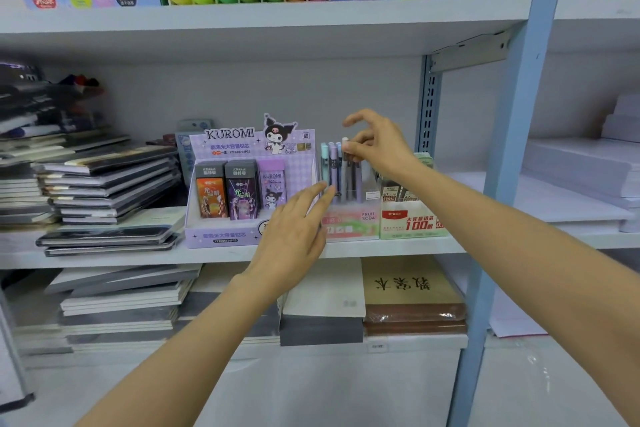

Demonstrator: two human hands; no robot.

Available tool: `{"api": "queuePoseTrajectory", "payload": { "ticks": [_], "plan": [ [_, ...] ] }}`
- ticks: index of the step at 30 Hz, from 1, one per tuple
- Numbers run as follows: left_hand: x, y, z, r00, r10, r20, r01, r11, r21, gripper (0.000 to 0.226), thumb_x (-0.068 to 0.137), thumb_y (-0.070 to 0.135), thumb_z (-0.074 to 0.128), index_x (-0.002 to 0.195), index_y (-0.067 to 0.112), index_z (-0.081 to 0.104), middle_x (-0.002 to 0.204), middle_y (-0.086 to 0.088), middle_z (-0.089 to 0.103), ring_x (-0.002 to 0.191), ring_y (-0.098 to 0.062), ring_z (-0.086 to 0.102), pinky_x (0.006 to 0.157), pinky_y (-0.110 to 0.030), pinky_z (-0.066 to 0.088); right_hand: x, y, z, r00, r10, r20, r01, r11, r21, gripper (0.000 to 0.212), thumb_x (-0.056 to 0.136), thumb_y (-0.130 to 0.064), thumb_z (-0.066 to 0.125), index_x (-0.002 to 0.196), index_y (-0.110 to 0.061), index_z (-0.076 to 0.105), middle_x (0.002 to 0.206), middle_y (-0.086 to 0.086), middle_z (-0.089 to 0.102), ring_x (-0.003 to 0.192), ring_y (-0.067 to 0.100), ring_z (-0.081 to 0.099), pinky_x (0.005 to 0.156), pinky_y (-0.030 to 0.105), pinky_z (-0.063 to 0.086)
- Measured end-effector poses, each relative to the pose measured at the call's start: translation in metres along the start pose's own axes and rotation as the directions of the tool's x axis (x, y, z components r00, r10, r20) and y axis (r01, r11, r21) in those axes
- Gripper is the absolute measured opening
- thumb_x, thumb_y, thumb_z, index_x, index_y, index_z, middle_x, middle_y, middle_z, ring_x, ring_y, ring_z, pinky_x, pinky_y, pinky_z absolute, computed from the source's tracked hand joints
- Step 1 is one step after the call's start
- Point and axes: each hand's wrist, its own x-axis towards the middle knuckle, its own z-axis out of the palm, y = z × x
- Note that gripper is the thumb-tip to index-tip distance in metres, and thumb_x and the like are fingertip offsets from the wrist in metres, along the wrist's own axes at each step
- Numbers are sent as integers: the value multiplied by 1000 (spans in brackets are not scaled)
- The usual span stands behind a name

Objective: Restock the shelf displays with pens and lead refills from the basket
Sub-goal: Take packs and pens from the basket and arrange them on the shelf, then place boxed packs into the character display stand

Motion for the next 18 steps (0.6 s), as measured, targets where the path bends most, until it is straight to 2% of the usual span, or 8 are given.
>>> {"api": "queuePoseTrajectory", "payload": {
  "ticks": [2,5,10,12,14,16,18],
  "plan": [
    [0,0,0,1000,-2,1,2,1000,-5,58,98,16,45,152,17,24,157,-1,24,140,-18,27,108,-38,29,3,0,3,1000,6,-25,-6,1000,-15,17,85,-9,71,101,-9,64,81,11,71,73,20,69,75,34,59],
    [-1,1,1,1000,-9,11,9,1000,-4,59,98,17,45,153,18,22,158,0,21,141,-18,26,109,-39,29,5,0,6,998,-2,-56,-10,976,-217,13,82,-15,76,92,-9,72,85,6,70,79,18,65,82,37,56],
    [-2,4,-2,1000,-14,-3,14,999,-40,60,98,14,45,153,17,21,160,0,19,142,-17,28,109,-34,26,-2,-2,7,1000,-13,-28,-1,902,-432,25,90,-27,67,111,-14,72,97,4,65,86,17,57,84,35,50],
    [-9,6,-2,1000,-19,-13,18,999,-48,60,97,13,46,152,17,23,160,0,18,143,-18,25,110,-35,26,-15,-7,6,992,-83,-90,40,913,-406,25,93,-28,62,113,-15,70,98,2,59,87,15,56,83,32,49],
    [-24,8,2,998,-34,-50,32,998,-51,57,94,10,50,148,14,34,156,-6,28,137,-22,34,105,-39,33,-40,-16,12,967,-205,-152,155,945,-290,19,94,-23,61,106,-13,72,93,2,63,82,13,57,80,31,49],
    [-47,9,14,990,-52,-133,44,997,-63,47,86,1,56,133,7,52,136,-14,48,116,-30,51,92,-43,44,-76,-23,28,937,-322,-135,298,939,-173,14,93,-17,61,96,-9,72,86,1,67,74,11,57,73,26,49],
    [-79,10,34,977,-107,-184,89,991,-104,39,78,-7,59,115,4,61,113,-14,57,95,-32,55,76,-43,46,-118,-21,56,925,-379,-30,375,923,-80,12,92,-14,62,91,-7,72,80,0,68,67,11,57,64,20,44]
  ]
}}
